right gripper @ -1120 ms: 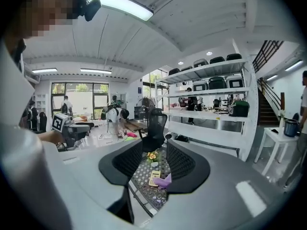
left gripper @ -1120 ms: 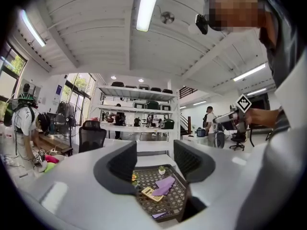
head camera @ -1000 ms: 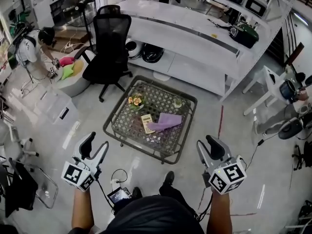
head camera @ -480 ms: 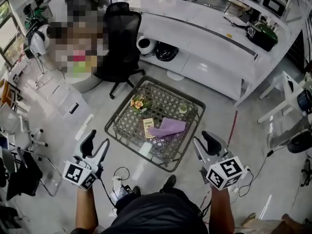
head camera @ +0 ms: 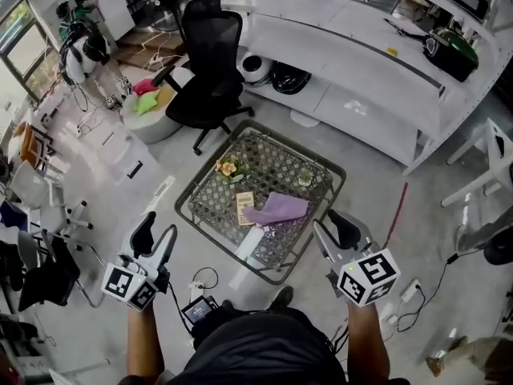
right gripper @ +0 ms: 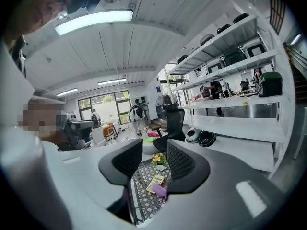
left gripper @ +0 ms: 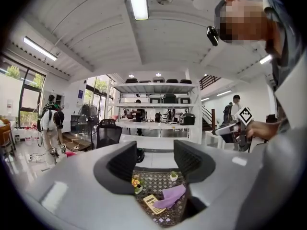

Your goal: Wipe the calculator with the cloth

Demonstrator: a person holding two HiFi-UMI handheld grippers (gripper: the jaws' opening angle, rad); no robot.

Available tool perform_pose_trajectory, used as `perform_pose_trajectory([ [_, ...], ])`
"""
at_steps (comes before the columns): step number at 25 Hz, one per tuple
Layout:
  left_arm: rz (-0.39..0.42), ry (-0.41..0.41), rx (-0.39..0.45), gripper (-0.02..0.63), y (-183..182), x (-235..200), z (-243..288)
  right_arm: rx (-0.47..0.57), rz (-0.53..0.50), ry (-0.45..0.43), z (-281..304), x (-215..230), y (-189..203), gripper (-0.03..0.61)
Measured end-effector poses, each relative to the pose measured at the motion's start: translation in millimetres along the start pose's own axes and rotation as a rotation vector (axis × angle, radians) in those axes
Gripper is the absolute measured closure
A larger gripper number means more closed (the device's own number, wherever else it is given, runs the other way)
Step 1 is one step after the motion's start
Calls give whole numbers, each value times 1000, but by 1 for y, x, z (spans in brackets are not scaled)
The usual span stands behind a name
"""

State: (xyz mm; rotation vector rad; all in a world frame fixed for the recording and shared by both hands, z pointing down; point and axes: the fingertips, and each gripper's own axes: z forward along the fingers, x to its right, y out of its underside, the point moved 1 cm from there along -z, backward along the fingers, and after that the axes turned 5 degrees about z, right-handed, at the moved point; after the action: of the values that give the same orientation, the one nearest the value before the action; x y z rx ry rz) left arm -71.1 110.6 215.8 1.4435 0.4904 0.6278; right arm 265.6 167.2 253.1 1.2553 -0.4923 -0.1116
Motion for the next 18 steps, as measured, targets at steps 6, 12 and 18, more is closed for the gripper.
perform_pose_trajectory([
  [6,18,-9,-40,339,-2,6,17,-13,32,-9,4,20,9,442],
  [12,19,6,-79,339,9,-4,42,-41,50,1,13,27,15,442],
  [18,-25,68,-67,339,26,-25,91,-81,51,50,33,32,25,442],
])
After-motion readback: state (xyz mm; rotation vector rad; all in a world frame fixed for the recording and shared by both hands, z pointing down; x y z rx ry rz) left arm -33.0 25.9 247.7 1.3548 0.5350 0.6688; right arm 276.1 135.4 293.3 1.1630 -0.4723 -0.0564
